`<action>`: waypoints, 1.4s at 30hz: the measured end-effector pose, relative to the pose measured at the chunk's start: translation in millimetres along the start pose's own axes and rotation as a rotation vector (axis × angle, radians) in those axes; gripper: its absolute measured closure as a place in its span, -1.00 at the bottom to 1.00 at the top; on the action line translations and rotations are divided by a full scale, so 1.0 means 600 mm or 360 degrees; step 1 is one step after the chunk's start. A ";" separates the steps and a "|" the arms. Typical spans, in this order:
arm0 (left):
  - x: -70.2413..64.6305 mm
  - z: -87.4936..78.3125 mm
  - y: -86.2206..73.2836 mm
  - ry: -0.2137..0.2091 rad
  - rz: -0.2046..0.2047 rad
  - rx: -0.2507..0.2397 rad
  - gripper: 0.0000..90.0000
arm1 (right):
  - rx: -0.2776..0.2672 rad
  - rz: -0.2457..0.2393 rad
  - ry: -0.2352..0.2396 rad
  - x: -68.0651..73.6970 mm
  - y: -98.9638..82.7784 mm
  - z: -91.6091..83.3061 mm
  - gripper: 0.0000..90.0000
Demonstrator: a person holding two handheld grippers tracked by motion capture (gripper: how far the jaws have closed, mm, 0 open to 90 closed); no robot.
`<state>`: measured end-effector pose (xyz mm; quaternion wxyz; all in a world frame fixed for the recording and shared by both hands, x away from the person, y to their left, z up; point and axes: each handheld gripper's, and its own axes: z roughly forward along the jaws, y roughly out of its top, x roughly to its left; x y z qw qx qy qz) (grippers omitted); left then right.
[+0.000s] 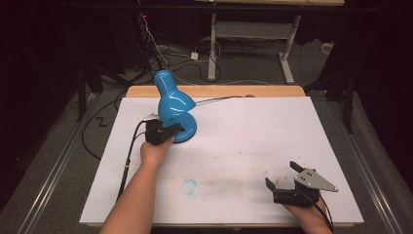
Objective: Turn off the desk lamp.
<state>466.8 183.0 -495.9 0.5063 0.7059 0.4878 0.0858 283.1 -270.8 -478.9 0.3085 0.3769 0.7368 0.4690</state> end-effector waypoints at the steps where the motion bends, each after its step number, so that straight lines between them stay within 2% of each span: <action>1: -0.001 0.000 0.000 0.0002 0.0002 0.0002 0.97 | -0.0002 0.0000 0.0001 0.001 0.001 0.000 -0.99; 4: -0.005 -0.001 0.001 0.0025 0.0032 0.0012 0.97 | -0.0007 -0.0002 -0.0001 0.001 0.002 -0.001 -0.99; 7: -0.005 -0.004 0.001 0.0026 0.0020 0.0029 0.97 | -0.0013 -0.0001 -0.0006 -0.001 0.002 -0.001 -0.99; 11: -0.006 -0.022 0.006 0.0044 0.0045 0.0064 0.96 | -0.0017 -0.0004 -0.0007 -0.002 0.004 -0.001 -0.99; 18: -0.019 -0.056 0.008 0.0043 0.0092 0.0026 0.96 | -0.0023 0.0000 -0.0016 -0.004 0.005 -0.003 -0.99; 21: -0.027 -0.071 -0.004 0.0054 0.0137 0.0052 0.96 | -0.0028 0.0005 -0.0022 -0.007 0.005 -0.004 -0.99; 25: -0.035 -0.081 -0.021 0.0053 0.0149 0.0063 0.96 | -0.0031 0.0017 -0.0025 -0.012 0.004 -0.006 -0.99; 27: -0.037 -0.085 -0.030 0.0035 0.0140 0.0091 0.96 | -0.0029 0.0020 -0.0029 -0.015 0.003 -0.006 -0.99; 30: -0.040 -0.089 -0.038 0.0045 0.0150 0.0113 0.96 | -0.0030 0.0026 -0.0034 -0.017 0.003 -0.007 -0.99; 33: -0.047 -0.102 -0.056 0.0055 0.0183 0.0139 0.96 | -0.0027 0.0037 -0.0039 -0.019 0.002 -0.008 -0.99; 39: -0.066 -0.132 -0.083 0.0059 0.0223 0.0123 0.96 | -0.0027 0.0037 -0.0046 -0.023 0.001 -0.010 -0.99; 41: -0.075 -0.146 -0.093 0.0064 0.0256 0.0124 0.96 | -0.0029 0.0037 -0.0043 -0.023 0.000 -0.011 -0.99; 42: -0.085 -0.164 -0.105 0.0055 0.0268 0.0115 0.96 | -0.0029 0.0039 -0.0044 -0.023 0.000 -0.012 -0.99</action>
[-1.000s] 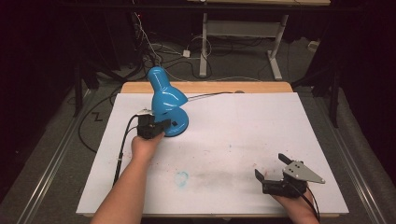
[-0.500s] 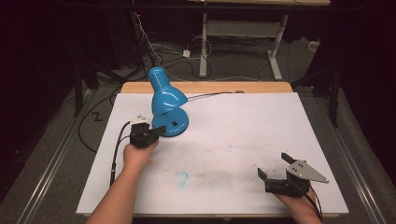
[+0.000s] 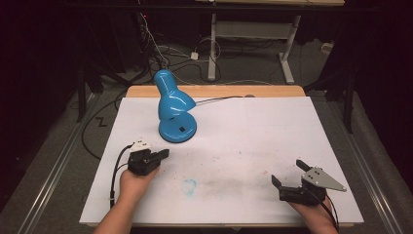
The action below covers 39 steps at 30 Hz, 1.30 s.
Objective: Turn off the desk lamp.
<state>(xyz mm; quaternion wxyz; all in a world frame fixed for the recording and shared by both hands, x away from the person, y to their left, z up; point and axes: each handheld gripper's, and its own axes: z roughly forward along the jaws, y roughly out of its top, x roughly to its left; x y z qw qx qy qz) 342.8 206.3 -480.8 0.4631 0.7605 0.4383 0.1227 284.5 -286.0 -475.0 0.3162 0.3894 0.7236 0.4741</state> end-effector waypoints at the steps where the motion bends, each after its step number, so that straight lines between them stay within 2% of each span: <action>1: 0.000 0.000 0.000 0.0000 0.0000 0.0000 0.96 | -0.0001 -0.0003 -0.0001 -0.001 0.000 -0.001 -0.99; 2: -0.013 -0.019 -0.013 -0.0007 0.0010 -0.0017 0.96 | -0.0001 0.0000 -0.0001 -0.001 -0.001 -0.001 -0.99; 3: -0.013 -0.019 -0.013 -0.0007 0.0010 -0.0017 0.96 | -0.0002 0.0003 -0.0003 -0.001 -0.001 -0.002 -0.99; 7: -0.035 -0.054 -0.049 0.0004 0.0008 -0.0089 0.96 | -0.0003 0.0007 0.0000 -0.001 -0.001 0.000 -0.99; 8: -0.036 -0.054 -0.051 -0.0003 0.0022 -0.0069 0.96 | 0.0002 0.0003 0.0004 0.000 -0.001 0.001 -0.99; 10: -0.039 -0.053 -0.049 0.0017 0.0091 -0.0031 0.96 | 0.0010 -0.0006 0.0007 0.002 -0.001 0.005 -0.99; 12: -0.038 -0.052 -0.050 0.0001 0.0089 -0.0030 0.95 | 0.0012 0.0000 0.0008 0.005 -0.001 0.006 -0.99; 15: -0.030 -0.046 -0.054 -0.0047 0.0055 -0.0029 0.57 | 0.0018 -0.0023 0.0015 0.010 0.001 0.008 -0.99; 18: -0.027 -0.045 -0.054 -0.0050 0.0049 -0.0023 0.30 | 0.0014 -0.0025 0.0016 0.012 0.002 0.008 -0.99; 21: -0.025 -0.045 -0.053 -0.0046 0.0062 0.0001 0.00 | 0.0022 -0.0017 0.0018 0.011 0.000 0.010 -0.99; 24: -0.024 -0.039 -0.056 -0.0044 0.0088 0.0065 -0.33 | 0.0031 -0.0017 0.0020 0.010 -0.002 0.010 -0.99; 25: -0.025 -0.035 -0.057 -0.0035 0.0093 0.0097 -0.33 | 0.0031 -0.0017 0.0020 0.010 -0.002 0.010 -0.99; 26: -0.025 -0.032 -0.056 -0.0024 0.0105 0.0131 -0.61 | 0.0025 -0.0020 0.0019 0.009 -0.002 0.008 -0.99; 27: -0.027 -0.029 -0.056 -0.0023 0.0114 0.0148 -0.72 | 0.0022 -0.0017 0.0018 0.009 -0.001 0.006 -0.99; 28: -0.028 -0.028 -0.055 -0.0023 0.0122 0.0152 -0.72 | 0.0022 -0.0017 0.0018 0.009 -0.001 0.006 -0.99; 29: -0.029 -0.028 -0.054 -0.0025 0.0131 0.0147 -0.91 | 0.0018 -0.0015 0.0014 0.008 -0.001 0.004 -0.99; 30: -0.032 -0.029 -0.052 -0.0026 0.0139 0.0131 -1.00 | 0.0015 -0.0014 0.0011 0.008 -0.001 0.002 -0.99; 31: -0.033 -0.031 -0.050 -0.0026 0.0152 0.0115 -1.00 | 0.0015 -0.0014 0.0011 0.008 -0.001 0.002 -0.99; 33: -0.040 -0.041 -0.047 -0.0031 0.0181 0.0003 -1.00 | 0.0015 -0.0010 0.0009 0.007 -0.001 0.000 -0.99; 35: -0.043 -0.048 -0.043 -0.0031 0.0197 -0.0056 -1.00 | 0.0005 -0.0008 0.0000 0.006 -0.001 -0.003 -0.99; 39: -0.041 -0.050 -0.042 -0.0021 0.0210 -0.0072 -1.00 | 0.0011 -0.0009 -0.0001 0.005 -0.003 -0.003 -0.99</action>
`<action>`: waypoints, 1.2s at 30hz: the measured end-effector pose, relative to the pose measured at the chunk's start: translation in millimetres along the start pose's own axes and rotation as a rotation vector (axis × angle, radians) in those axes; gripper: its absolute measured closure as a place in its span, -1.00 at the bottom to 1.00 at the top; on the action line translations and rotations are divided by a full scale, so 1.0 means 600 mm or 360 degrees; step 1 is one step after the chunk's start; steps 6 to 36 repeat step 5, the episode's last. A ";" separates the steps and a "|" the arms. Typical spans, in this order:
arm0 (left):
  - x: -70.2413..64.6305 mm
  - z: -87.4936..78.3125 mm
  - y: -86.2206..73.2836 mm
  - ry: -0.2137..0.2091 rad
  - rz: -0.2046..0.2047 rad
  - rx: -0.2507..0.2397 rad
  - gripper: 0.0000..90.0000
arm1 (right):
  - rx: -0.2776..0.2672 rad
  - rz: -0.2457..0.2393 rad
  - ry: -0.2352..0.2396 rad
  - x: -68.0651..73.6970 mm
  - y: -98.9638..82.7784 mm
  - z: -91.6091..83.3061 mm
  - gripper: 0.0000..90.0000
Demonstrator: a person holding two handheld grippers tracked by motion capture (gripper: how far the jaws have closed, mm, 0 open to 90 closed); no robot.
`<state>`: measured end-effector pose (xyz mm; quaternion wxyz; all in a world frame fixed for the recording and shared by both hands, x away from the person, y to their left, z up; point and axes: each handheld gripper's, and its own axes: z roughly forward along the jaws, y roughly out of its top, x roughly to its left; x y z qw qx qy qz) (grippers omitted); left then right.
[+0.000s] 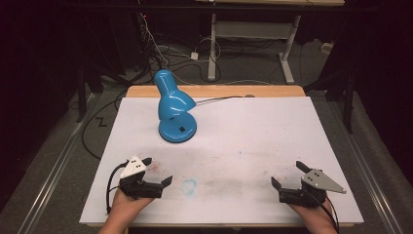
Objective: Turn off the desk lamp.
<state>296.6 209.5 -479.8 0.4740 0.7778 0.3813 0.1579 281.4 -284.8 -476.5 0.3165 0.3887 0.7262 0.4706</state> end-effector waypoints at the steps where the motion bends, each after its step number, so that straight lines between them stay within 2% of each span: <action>1: 0.001 0.001 0.000 -0.0002 -0.0007 -0.0004 -1.00 | 0.0000 0.0000 0.0000 0.000 0.000 0.000 -0.99; 5: 0.004 0.004 0.001 -0.0008 -0.0027 -0.0001 -1.00 | 0.0000 0.0013 -0.0005 0.000 0.001 0.001 -0.99; 36: 0.004 0.004 0.001 -0.0008 -0.0027 -0.0001 -1.00 | 0.0000 0.0013 -0.0005 0.000 0.001 0.001 -0.99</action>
